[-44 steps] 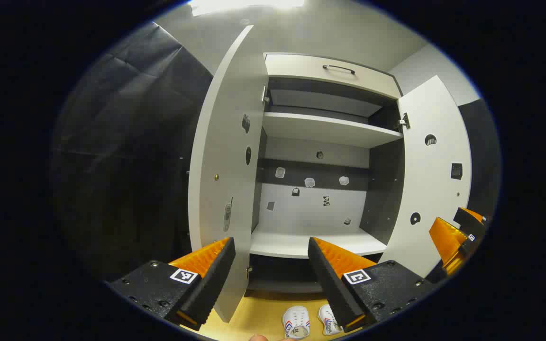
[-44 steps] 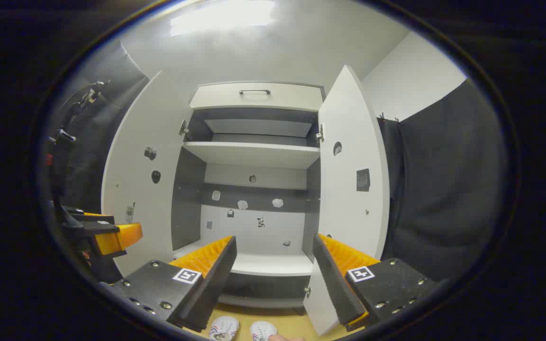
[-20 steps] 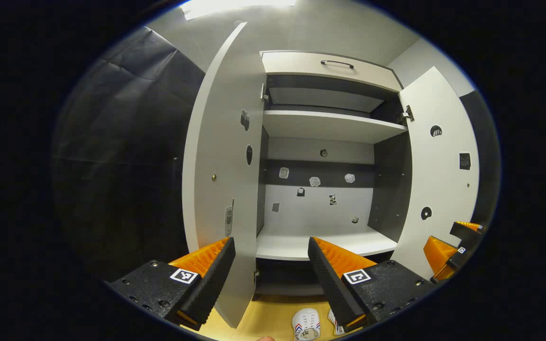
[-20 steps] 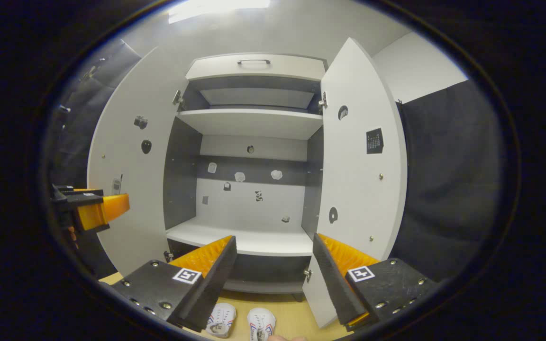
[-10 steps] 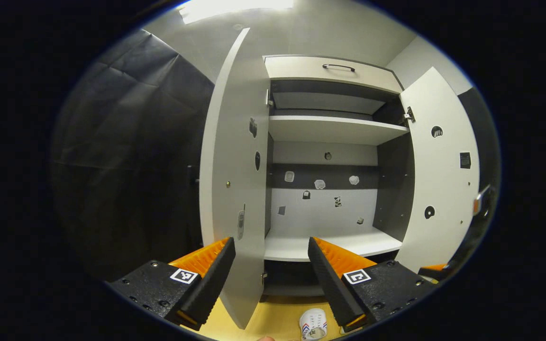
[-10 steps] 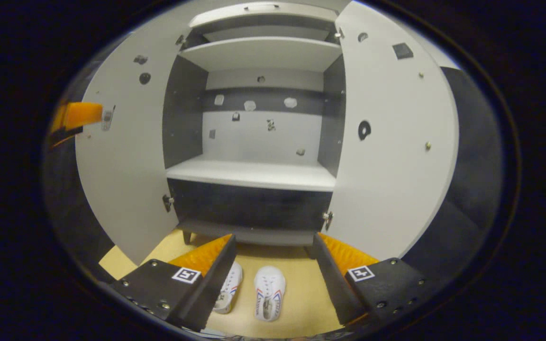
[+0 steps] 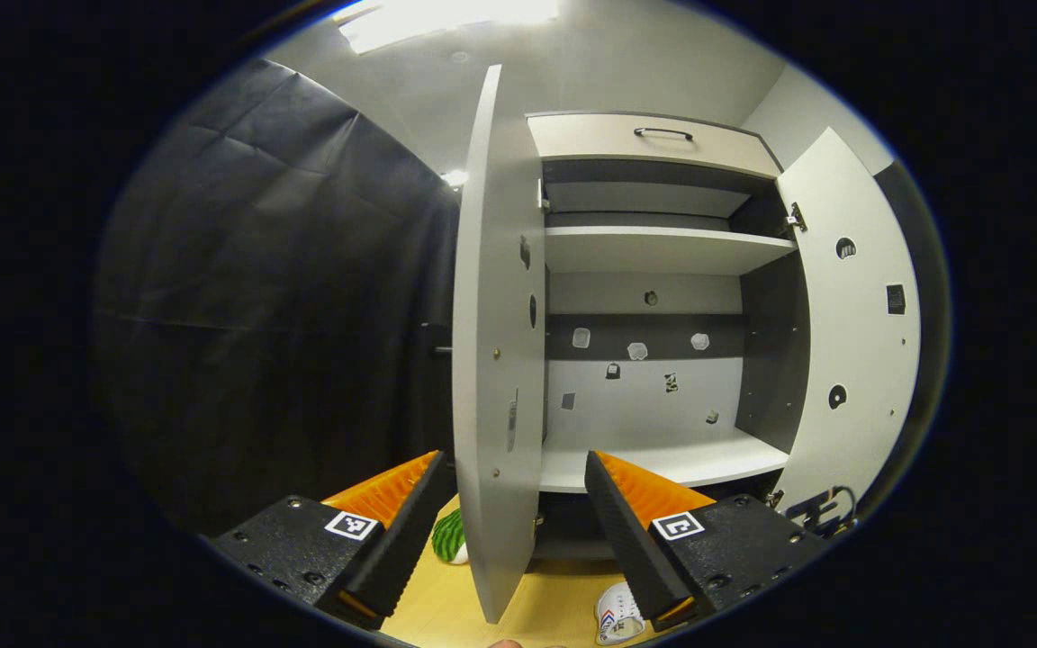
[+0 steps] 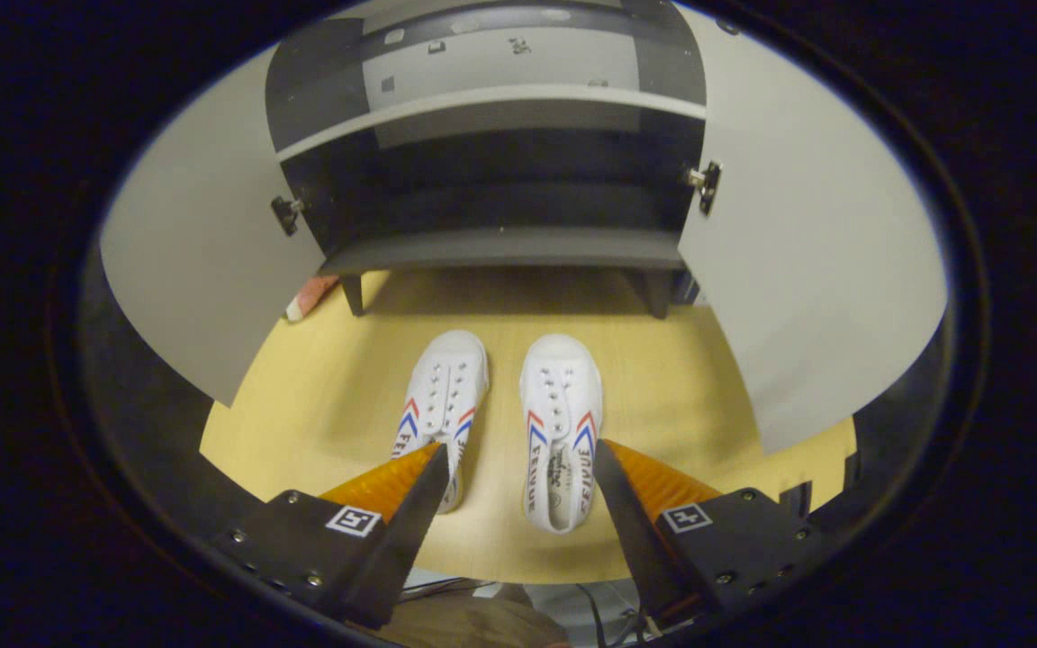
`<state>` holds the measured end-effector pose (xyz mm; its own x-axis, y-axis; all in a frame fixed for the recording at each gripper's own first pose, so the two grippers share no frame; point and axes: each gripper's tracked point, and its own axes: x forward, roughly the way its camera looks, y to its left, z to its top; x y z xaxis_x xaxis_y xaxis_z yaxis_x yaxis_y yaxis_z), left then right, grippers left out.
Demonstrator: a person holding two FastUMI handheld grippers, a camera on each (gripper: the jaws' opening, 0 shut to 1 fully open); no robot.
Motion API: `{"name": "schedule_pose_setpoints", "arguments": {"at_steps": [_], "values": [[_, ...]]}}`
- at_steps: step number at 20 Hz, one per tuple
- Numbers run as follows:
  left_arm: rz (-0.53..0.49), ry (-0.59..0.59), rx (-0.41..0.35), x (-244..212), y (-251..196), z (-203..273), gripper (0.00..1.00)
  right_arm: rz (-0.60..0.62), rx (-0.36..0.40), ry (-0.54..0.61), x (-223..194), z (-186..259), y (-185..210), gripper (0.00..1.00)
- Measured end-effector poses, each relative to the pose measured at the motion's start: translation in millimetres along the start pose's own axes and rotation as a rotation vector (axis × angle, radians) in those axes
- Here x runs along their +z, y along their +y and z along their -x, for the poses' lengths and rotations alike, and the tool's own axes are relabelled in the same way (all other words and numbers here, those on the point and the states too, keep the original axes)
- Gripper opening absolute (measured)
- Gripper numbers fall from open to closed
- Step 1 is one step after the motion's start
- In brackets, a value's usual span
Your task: Grab one shoe with the right hand and put it into the shoe cabinet, grab the other shoe with the left hand and put it into the shoe cabinet; then close the right door with the right hand and the left door with the left hand.
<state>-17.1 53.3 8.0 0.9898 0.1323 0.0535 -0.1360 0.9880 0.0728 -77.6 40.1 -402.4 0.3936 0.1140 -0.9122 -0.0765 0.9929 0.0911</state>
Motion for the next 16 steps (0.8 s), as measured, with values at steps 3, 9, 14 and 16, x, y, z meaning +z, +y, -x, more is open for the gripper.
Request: {"name": "schedule_pose_setpoints", "arguments": {"at_steps": [3,9,14,16], "values": [[-0.003,0.013,0.029,-3.5,8.6,2.1,0.92,-0.003,0.026,0.095,-25.9,-24.0,6.4,0.98],[-0.021,0.008,0.075,-2.0,21.1,4.5,0.95,0.034,0.0,0.157,-42.7,-55.7,0.3,0.81],[-0.027,0.011,0.087,-4.0,21.8,1.4,0.92,0.08,-0.002,0.212,-53.7,-77.5,2.3,0.66],[-0.028,0.011,0.091,-4.0,21.9,0.0,0.92,0.102,-0.007,0.221,-58.7,-90.8,-2.3,0.59]]}}
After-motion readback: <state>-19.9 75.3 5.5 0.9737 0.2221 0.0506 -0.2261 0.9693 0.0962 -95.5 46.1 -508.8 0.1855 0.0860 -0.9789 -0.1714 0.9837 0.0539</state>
